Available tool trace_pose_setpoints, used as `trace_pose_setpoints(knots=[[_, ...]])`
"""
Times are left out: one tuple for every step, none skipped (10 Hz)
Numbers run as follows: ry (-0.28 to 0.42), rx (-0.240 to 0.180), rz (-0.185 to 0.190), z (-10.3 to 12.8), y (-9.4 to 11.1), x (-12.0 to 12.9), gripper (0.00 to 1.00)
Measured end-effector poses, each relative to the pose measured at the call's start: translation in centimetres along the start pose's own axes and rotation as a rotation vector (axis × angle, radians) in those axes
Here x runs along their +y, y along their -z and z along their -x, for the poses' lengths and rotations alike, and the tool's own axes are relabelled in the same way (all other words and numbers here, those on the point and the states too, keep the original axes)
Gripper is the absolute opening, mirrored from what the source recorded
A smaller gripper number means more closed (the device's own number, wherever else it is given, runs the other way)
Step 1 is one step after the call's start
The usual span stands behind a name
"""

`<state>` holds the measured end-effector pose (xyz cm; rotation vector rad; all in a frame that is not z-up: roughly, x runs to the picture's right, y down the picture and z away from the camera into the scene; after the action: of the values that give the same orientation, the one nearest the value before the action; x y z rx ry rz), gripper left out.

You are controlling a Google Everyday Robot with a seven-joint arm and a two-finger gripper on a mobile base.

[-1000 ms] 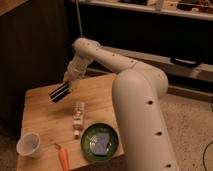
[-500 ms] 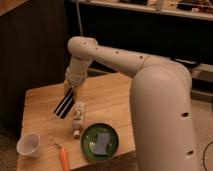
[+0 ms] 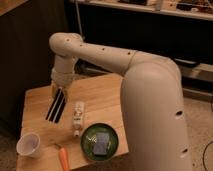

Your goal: Place the eraser in the ceramic cup

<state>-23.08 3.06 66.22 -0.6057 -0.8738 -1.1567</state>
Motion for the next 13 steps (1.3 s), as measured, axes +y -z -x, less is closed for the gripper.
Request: trace_pose_setpoints(knots=[[0.073, 0.004, 0.029, 1.2, -0.1, -1.4, 0.0], [0.117, 0.004, 0.051, 1.8, -0.3, -2.2, 0.0], [0.16, 0.005, 0.075, 2.4, -0.5, -2.9, 0.0], [0.215, 0.007, 0.103, 3.3, -0.8, -3.8, 0.0], [0.233, 0.01, 0.116, 3.6, -1.1, -4.2, 0.0], [0.248, 0.013, 0.127, 3.8, -1.3, -4.6, 0.0], [0.261, 0.013, 0.138, 4.0, -1.8, -5.0, 0.0], [0.276, 0.015, 0.145, 4.1, -2.2, -5.7, 0.0], [0.292, 0.016, 0.149, 4.3, -2.5, -6.3, 0.0], [0.305, 0.017, 0.151, 4.5, -2.8, -6.8, 0.0], [0.323, 0.021, 0.156, 4.8, -3.0, -7.6, 0.0], [0.341, 0.026, 0.162, 5.0, -3.2, -8.3, 0.0], [0.359, 0.031, 0.168, 5.3, -3.5, -8.9, 0.0]])
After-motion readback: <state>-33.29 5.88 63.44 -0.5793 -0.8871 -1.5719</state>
